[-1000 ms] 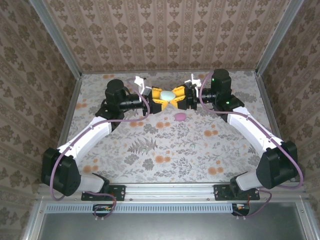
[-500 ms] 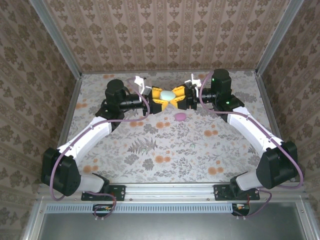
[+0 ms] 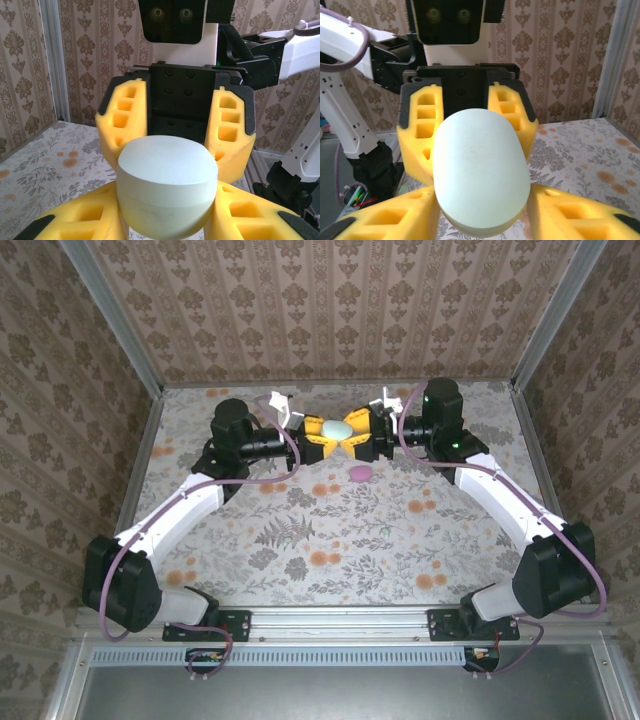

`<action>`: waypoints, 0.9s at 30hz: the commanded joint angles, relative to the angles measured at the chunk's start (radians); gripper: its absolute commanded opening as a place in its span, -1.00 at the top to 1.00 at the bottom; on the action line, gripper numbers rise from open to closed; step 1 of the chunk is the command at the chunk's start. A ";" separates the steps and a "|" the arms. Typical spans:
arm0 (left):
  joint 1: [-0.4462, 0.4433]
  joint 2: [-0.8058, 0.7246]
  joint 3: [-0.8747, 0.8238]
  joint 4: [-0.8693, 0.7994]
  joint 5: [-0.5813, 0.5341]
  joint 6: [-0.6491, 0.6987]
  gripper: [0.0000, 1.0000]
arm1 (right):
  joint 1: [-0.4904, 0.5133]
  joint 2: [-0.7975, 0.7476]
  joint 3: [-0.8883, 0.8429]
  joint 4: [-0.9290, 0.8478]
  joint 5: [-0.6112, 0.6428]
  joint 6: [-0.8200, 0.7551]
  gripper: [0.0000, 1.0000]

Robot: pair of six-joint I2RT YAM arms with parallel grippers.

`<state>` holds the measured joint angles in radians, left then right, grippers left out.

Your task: Insert wireless bluetooth earbuds into charging case

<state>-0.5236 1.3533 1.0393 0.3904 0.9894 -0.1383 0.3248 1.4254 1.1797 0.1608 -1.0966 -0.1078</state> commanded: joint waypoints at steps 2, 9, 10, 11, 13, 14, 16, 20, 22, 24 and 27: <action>-0.008 -0.003 -0.002 0.064 -0.087 0.004 0.36 | -0.005 -0.072 -0.030 0.075 0.117 0.158 -0.24; -0.013 0.001 -0.110 0.296 -0.232 -0.038 0.39 | -0.009 -0.114 0.007 -0.062 0.256 0.448 -0.36; -0.015 0.004 -0.120 0.328 -0.239 -0.038 0.39 | -0.010 -0.115 0.016 -0.092 0.257 0.465 -0.37; -0.015 0.007 -0.131 0.349 -0.244 -0.039 0.39 | -0.010 -0.114 0.023 -0.117 0.269 0.489 -0.37; -0.016 0.017 -0.142 0.391 -0.243 -0.039 0.39 | -0.010 -0.105 0.039 -0.164 0.263 0.526 -0.37; -0.018 0.022 -0.146 0.404 -0.239 -0.043 0.38 | -0.009 -0.101 0.044 -0.186 0.257 0.533 -0.37; -0.022 0.031 -0.152 0.433 -0.235 -0.050 0.37 | -0.009 -0.089 0.054 -0.214 0.244 0.560 -0.36; -0.032 0.039 -0.163 0.467 -0.234 -0.054 0.37 | -0.008 -0.068 0.069 -0.245 0.212 0.565 -0.35; -0.034 0.041 -0.159 0.464 -0.223 -0.057 0.37 | -0.007 -0.061 0.076 -0.256 0.209 0.556 -0.35; -0.036 0.041 -0.160 0.463 -0.222 -0.057 0.37 | -0.007 -0.049 0.087 -0.269 0.207 0.546 -0.35; -0.036 0.041 -0.158 0.462 -0.219 -0.064 0.36 | -0.006 -0.040 0.105 -0.297 0.204 0.530 -0.33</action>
<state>-0.5556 1.3926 0.8833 0.8021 0.7593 -0.1806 0.3206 1.3754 1.2404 -0.0937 -0.8680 0.4232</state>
